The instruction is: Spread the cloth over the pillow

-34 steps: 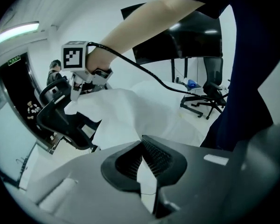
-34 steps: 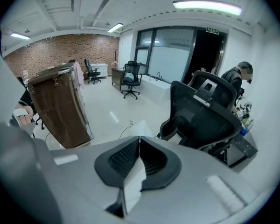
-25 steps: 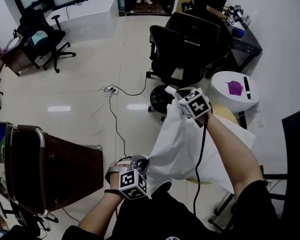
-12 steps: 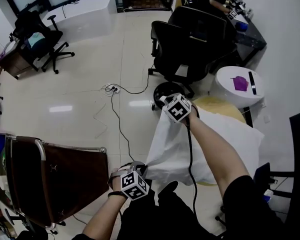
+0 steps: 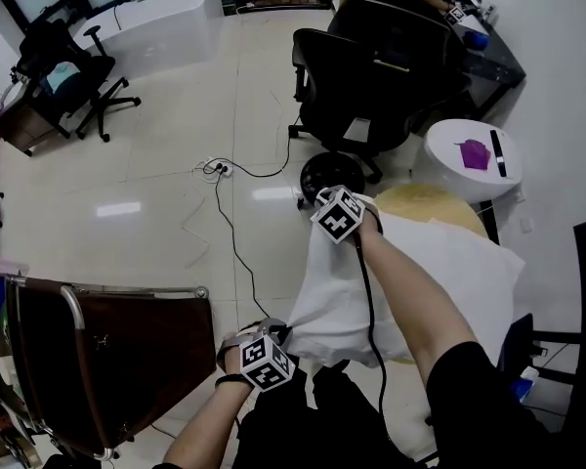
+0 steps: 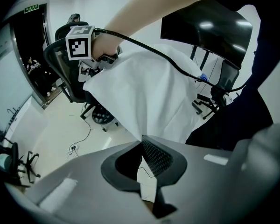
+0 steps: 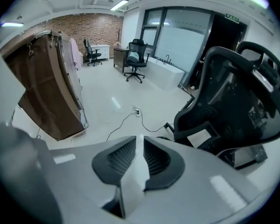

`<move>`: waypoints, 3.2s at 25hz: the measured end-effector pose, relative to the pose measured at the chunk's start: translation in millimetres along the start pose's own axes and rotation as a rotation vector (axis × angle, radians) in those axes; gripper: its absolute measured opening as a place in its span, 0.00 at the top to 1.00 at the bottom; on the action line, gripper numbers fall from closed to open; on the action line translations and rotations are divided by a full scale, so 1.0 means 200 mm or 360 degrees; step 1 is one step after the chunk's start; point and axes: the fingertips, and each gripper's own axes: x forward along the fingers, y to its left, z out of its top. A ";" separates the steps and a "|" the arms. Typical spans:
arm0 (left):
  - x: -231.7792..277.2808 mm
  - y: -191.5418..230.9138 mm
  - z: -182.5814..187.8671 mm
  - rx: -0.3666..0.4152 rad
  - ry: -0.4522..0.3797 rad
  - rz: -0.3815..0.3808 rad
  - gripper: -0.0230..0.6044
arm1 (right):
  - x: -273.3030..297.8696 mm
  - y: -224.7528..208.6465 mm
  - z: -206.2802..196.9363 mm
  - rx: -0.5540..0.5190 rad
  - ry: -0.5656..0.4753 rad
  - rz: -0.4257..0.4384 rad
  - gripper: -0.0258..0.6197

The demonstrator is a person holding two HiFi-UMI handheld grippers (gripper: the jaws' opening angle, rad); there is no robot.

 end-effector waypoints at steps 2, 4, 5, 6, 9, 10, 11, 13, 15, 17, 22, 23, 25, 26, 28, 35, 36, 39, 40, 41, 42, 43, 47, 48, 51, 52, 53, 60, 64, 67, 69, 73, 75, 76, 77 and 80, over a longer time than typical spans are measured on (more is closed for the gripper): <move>0.01 0.00 -0.01 -0.0016 0.0008 -0.0020 0.96 | -0.01 0.00 0.02 0.0015 -0.0040 0.0015 0.81; 0.01 0.02 -0.02 -0.0018 0.0021 -0.0024 0.93 | -0.05 0.00 0.06 0.0032 -0.0101 0.0033 0.77; 0.00 0.03 -0.02 -0.0018 0.0025 -0.0023 0.92 | -0.07 0.01 0.08 0.0044 -0.0134 0.0048 0.77; 0.00 0.04 -0.02 -0.0020 0.0027 -0.0022 0.91 | -0.10 0.01 0.10 0.0061 -0.0168 0.0064 0.77; -0.03 0.07 -0.01 -0.0017 0.0031 -0.0005 0.90 | -0.21 0.03 0.16 0.0097 -0.0259 0.0092 0.77; -0.04 0.08 0.00 -0.0015 0.0027 0.0004 0.90 | -0.25 0.03 0.17 0.0109 -0.0288 0.0095 0.77; -0.06 0.09 0.01 -0.0010 0.0018 0.0014 0.90 | -0.29 0.03 0.18 0.0125 -0.0317 0.0095 0.77; -0.09 0.12 0.06 0.0008 -0.0005 0.0032 0.90 | -0.40 0.00 0.20 0.0158 -0.0374 0.0086 0.77; -0.13 0.16 0.12 0.0038 -0.0028 0.0046 0.89 | -0.52 -0.03 0.19 0.0180 -0.0421 0.0067 0.77; -0.18 0.18 0.18 0.0073 -0.0058 0.0062 0.87 | -0.64 -0.07 0.16 0.0203 -0.0456 0.0035 0.77; -0.27 0.22 0.42 0.0210 -0.0185 0.0082 0.83 | -0.98 -0.19 0.05 0.0286 -0.0552 -0.0087 0.77; -0.28 0.22 0.48 0.0246 -0.0216 0.0079 0.82 | -1.06 -0.22 0.02 0.0301 -0.0569 -0.0115 0.77; -0.30 0.21 0.61 0.0329 -0.0267 0.0060 0.80 | -1.23 -0.25 -0.04 0.0337 -0.0588 -0.0168 0.77; -0.30 0.20 0.66 0.0373 -0.0287 0.0048 0.78 | -1.31 -0.27 -0.08 0.0355 -0.0596 -0.0201 0.77; -0.32 0.18 0.77 0.0459 -0.0328 0.0026 0.76 | -1.49 -0.29 -0.16 0.0393 -0.0616 -0.0280 0.77; -0.30 -0.02 1.02 0.0690 -0.0392 -0.0057 0.74 | -2.03 -0.29 -0.59 0.0590 -0.0661 -0.0513 0.77; -0.30 -0.05 1.05 0.0702 -0.0393 -0.0060 0.74 | -2.10 -0.28 -0.66 0.0619 -0.0668 -0.0536 0.77; -0.28 -0.16 1.11 0.0725 -0.0387 -0.0052 0.74 | -2.25 -0.23 -0.89 0.0703 -0.0678 -0.0581 0.77; -0.26 -0.19 1.13 0.0725 -0.0373 -0.0048 0.74 | -2.29 -0.21 -0.98 0.0730 -0.0673 -0.0587 0.77; -0.25 -0.22 1.14 0.0714 -0.0356 -0.0045 0.74 | -2.31 -0.19 -1.07 0.0758 -0.0665 -0.0590 0.77; -0.23 -0.25 1.14 0.0691 -0.0338 -0.0041 0.73 | -2.33 -0.17 -1.16 0.0788 -0.0653 -0.0589 0.77; -0.22 -0.27 1.15 0.0659 -0.0321 -0.0033 0.73 | -2.34 -0.14 -1.25 0.0814 -0.0638 -0.0585 0.77; -0.16 -0.39 1.08 0.0553 -0.0236 0.0028 0.72 | -2.32 0.00 -1.61 0.0827 -0.0528 -0.0560 0.77; -0.15 -0.42 1.05 0.0532 -0.0205 0.0047 0.72 | -2.31 0.04 -1.71 0.0833 -0.0501 -0.0554 0.77; -0.11 -0.48 0.96 0.0441 -0.0137 0.0114 0.72 | -2.29 0.14 -1.97 0.0889 -0.0443 -0.0512 0.77; -0.11 -0.50 0.95 0.0397 -0.0135 0.0134 0.72 | -2.28 0.17 -2.04 0.0905 -0.0430 -0.0497 0.77; -0.11 -0.52 0.94 0.0356 -0.0141 0.0155 0.72 | -2.27 0.19 -2.11 0.0916 -0.0417 -0.0490 0.77; -0.13 -0.66 0.98 0.0311 -0.0158 0.0248 0.72 | -2.25 0.31 -2.53 0.0885 -0.0196 -0.0544 0.76; -0.08 -0.70 0.92 0.0293 -0.0119 0.0236 0.72 | -2.20 0.43 -2.75 0.0799 0.0002 -0.0541 0.74; 0.00 -0.71 0.82 0.0323 -0.0031 0.0223 0.72 | -2.16 0.51 -2.84 0.0804 0.0094 -0.0525 0.74; 0.09 -0.73 0.76 0.0362 0.0017 0.0210 0.68 | -2.12 0.54 -2.88 0.0795 0.0143 -0.0518 0.74; 0.22 -0.77 0.70 0.0426 0.0059 0.0220 0.65 | -2.06 0.53 -2.92 0.0766 0.0212 -0.0556 0.74; 0.28 -0.75 0.68 0.0434 0.0082 0.0253 0.65 | -2.02 0.52 -2.91 0.0782 0.0223 -0.0566 0.74; 0.31 -0.74 0.67 0.0430 0.0087 0.0268 0.65 | -2.00 0.52 -2.91 0.0788 0.0233 -0.0565 0.74; 0.33 -0.73 0.67 0.0423 0.0088 0.0278 0.65 | -1.99 0.52 -2.92 0.0790 0.0247 -0.0564 0.75; 0.36 -0.72 0.68 0.0417 0.0092 0.0289 0.67 | -1.97 0.50 -2.94 0.0812 0.0278 -0.0587 0.84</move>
